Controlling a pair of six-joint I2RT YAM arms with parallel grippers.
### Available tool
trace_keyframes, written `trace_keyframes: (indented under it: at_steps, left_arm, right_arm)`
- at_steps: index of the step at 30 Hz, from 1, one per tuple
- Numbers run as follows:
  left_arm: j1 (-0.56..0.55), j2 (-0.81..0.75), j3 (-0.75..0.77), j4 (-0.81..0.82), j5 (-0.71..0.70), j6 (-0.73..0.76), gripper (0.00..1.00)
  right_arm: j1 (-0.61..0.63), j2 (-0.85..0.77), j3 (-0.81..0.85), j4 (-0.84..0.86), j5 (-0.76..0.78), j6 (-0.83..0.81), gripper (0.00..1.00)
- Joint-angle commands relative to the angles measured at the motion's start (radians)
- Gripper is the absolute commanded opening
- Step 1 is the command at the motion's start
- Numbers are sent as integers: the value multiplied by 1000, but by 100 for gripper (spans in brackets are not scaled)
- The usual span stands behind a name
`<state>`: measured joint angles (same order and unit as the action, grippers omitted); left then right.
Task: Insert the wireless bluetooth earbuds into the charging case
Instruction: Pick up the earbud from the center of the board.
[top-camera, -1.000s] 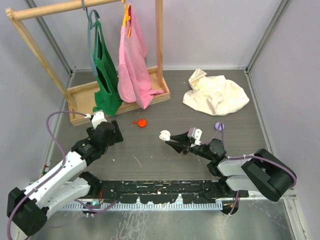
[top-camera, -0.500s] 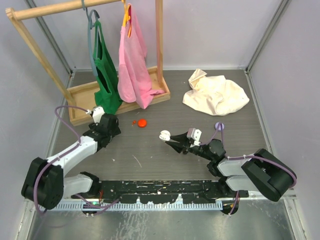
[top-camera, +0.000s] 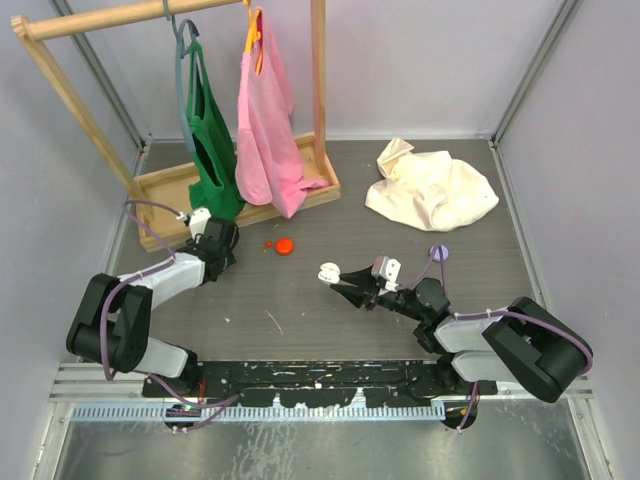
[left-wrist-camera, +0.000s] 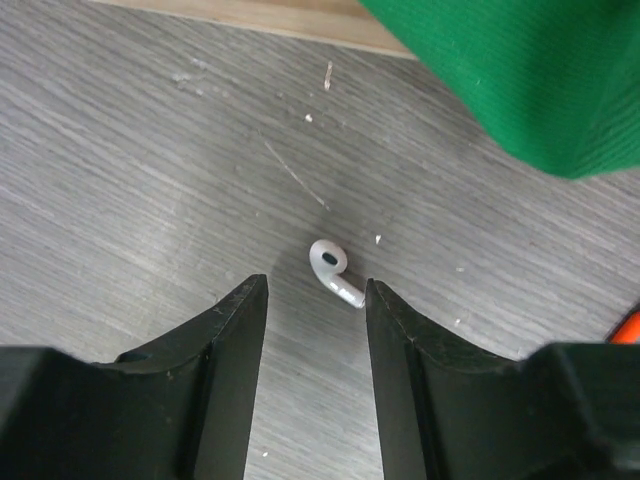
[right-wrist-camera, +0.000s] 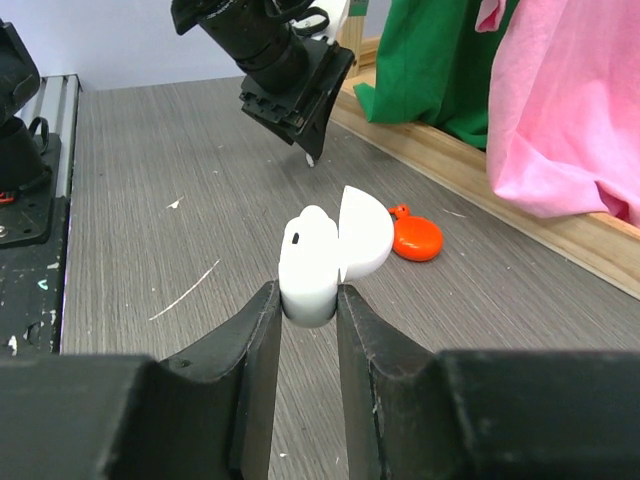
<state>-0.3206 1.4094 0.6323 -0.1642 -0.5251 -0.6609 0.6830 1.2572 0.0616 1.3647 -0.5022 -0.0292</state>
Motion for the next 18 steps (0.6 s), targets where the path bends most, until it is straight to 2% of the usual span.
trace_keyframes:
  at_steps: [1,9,18]
  left_arm:
    - [20,41,62,58,-8,29,44]
    - [29,109,104,8,11,44,38]
    - [22,143,149,-88,121,82,23]
  right_arm:
    - [5,4,29,51,6,-19,9]
    - [6,10,30,49,9,-22,9]
    - [5,5,28,43,20,-25,8]
